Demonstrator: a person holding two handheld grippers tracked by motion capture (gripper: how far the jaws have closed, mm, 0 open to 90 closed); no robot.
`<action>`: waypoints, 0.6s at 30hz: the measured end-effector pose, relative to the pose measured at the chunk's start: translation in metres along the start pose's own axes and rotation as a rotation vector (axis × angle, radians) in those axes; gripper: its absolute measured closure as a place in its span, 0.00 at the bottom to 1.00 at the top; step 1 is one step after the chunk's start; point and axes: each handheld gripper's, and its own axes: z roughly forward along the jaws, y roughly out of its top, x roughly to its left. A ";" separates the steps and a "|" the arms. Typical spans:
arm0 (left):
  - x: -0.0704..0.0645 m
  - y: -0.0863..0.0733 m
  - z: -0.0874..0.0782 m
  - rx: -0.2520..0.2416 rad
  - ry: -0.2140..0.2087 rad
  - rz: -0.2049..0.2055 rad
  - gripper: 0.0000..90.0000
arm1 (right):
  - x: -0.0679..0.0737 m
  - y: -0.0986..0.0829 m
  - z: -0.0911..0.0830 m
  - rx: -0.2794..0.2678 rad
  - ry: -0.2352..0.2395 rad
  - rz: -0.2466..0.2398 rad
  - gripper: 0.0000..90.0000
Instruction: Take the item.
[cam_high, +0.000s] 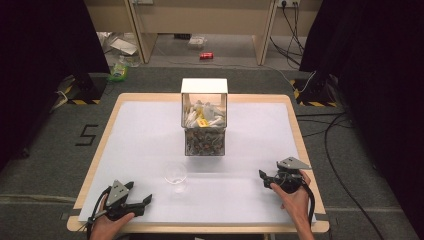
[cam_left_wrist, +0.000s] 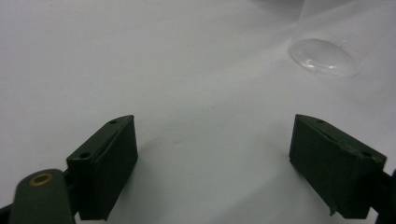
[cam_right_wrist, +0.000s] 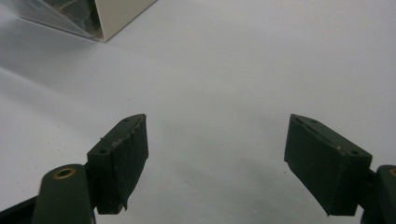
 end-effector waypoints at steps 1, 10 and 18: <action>0.000 0.000 0.000 0.000 0.000 -0.001 0.16 | 0.002 0.001 -0.001 -0.002 0.005 0.003 0.26; 0.000 0.000 0.000 0.000 0.000 0.000 0.16 | 0.011 0.010 -0.002 -0.048 0.010 -0.024 0.29; 0.000 0.000 0.000 -0.001 0.000 -0.002 0.16 | 0.018 0.019 0.000 -0.071 0.023 -0.033 0.31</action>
